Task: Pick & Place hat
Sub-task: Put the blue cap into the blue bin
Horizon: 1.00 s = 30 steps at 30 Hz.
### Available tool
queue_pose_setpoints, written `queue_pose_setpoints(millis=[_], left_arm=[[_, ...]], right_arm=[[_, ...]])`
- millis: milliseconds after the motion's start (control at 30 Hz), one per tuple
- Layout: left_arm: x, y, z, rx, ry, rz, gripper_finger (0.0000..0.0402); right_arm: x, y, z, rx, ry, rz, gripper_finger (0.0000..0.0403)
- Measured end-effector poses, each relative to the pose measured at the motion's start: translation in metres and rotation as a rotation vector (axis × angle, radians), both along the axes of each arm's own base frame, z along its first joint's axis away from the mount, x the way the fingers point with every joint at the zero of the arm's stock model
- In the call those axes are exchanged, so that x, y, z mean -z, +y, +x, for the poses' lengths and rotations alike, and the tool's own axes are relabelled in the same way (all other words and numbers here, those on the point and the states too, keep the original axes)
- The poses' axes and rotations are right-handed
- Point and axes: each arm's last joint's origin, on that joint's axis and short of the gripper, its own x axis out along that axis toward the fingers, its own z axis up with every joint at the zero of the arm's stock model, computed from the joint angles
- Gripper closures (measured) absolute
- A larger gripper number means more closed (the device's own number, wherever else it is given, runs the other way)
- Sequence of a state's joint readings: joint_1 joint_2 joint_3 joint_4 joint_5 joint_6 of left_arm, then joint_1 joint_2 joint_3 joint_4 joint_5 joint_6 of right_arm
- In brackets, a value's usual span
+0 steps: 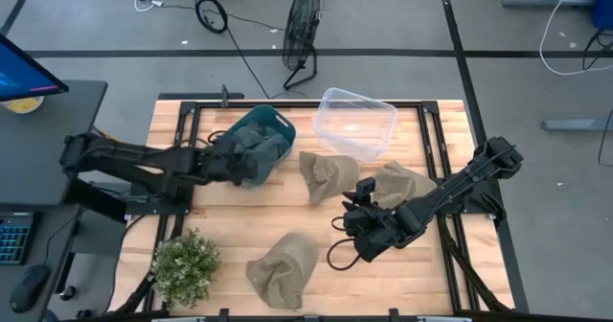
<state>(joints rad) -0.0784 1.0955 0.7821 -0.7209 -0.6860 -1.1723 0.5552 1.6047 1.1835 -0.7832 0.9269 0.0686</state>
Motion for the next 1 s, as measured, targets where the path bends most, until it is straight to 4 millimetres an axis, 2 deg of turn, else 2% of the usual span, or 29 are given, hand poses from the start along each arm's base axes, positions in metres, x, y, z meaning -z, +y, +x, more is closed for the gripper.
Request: queue_pose_setpoints(millis=[133,267,433,767,900,1000], left_arm=[[0.019,0.016,0.003,0.0,0.076,-0.058,0.0394],[0.029,0.03,0.002,-0.018,0.161,-0.075,0.0395],[0.028,0.048,0.0,-0.052,0.187,-0.055,0.0396],[0.038,0.064,0.002,-0.046,0.253,-0.113,0.0396],[0.03,0.062,0.004,0.018,0.267,-0.093,0.0396],[0.004,0.058,0.006,0.03,0.213,-0.053,0.0396]], right_arm=[[0.0,0.001,0.001,-0.01,-0.002,0.035,0.0262],[0.0,0.002,0.002,-0.01,-0.01,0.04,0.0262],[-0.001,0.002,0.003,-0.011,-0.023,0.048,0.0262],[-0.001,0.002,0.005,0.007,-0.051,0.073,0.0262],[0.001,0.0,0.008,-0.006,-0.016,0.189,0.0262],[0.003,-0.002,0.01,-0.021,0.016,0.279,0.0262]])
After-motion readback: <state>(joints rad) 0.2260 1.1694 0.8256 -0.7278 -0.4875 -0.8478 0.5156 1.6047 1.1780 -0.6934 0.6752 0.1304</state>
